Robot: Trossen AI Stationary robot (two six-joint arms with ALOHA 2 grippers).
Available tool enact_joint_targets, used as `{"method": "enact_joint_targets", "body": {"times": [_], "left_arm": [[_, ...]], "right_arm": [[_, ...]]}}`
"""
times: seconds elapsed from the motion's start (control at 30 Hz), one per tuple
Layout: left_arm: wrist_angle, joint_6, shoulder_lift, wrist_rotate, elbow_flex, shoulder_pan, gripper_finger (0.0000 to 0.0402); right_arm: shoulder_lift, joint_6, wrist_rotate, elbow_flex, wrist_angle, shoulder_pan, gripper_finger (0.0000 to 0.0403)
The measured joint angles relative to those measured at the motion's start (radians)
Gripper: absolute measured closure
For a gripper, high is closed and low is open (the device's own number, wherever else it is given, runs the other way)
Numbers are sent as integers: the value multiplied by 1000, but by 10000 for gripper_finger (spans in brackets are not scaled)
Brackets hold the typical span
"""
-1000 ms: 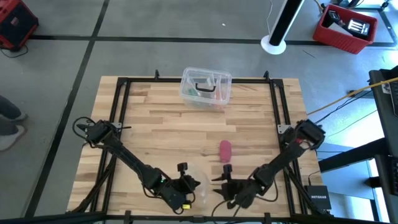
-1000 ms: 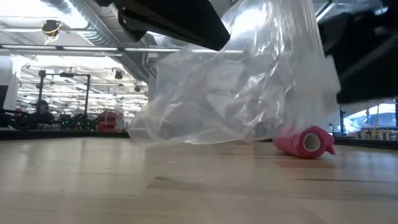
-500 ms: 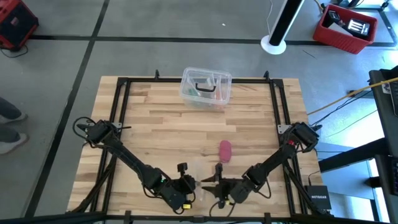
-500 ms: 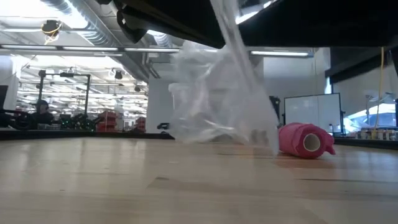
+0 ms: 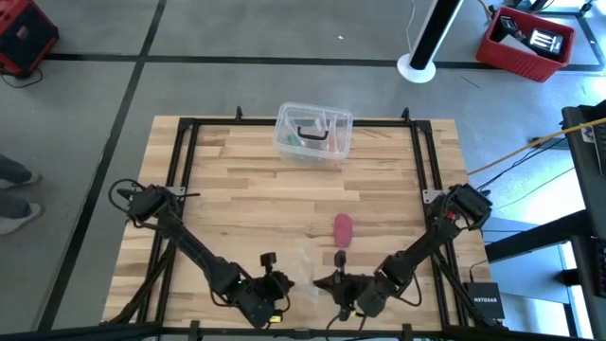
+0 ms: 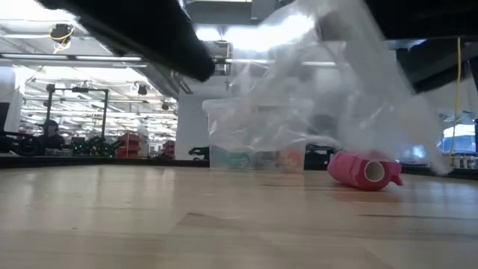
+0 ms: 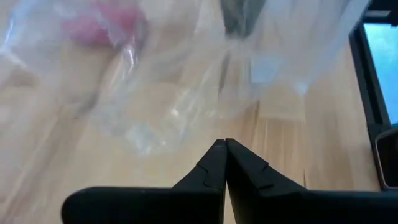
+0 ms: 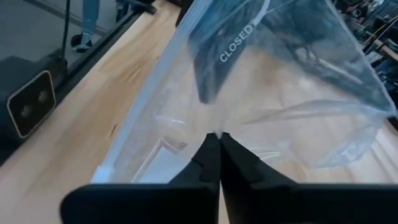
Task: Roll bandage
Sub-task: Open the transparent zip bag
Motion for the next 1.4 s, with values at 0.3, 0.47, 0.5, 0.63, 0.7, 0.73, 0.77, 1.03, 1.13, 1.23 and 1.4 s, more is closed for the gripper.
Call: {"method": "enact_joint_targets", "body": {"times": [0.3,0.47,0.5,0.63,0.7,0.73,0.77,1.03,1.13,1.23,1.4], "left_arm": [[158,-2,0,-1,-1,9,382],[153,33,0,-1,-1,27,320],[152,37,0,-1,-1,27,305],[111,55,2,-1,-1,27,258],[116,55,14,-1,-1,29,242],[129,54,21,-1,-1,31,237],[143,54,29,0,-1,31,233],[218,138,47,-8,-1,44,233],[217,137,47,-8,-1,55,255],[218,137,47,-9,-1,64,309],[217,153,47,-10,-1,64,391]], "right_arm": [[-2,3,-39,0,28,-11,400],[-2,20,-57,0,18,-9,400],[-2,23,-59,0,20,-9,401],[-2,25,-67,0,35,-9,401],[-2,25,-66,0,52,-9,401],[-2,26,-66,0,53,-9,401],[-2,27,-64,0,53,-9,401],[-2,71,-82,0,49,-26,401],[-2,76,-83,0,49,-25,401],[-2,78,-82,0,50,-30,402],[-2,78,-83,0,49,-29,402]]}}
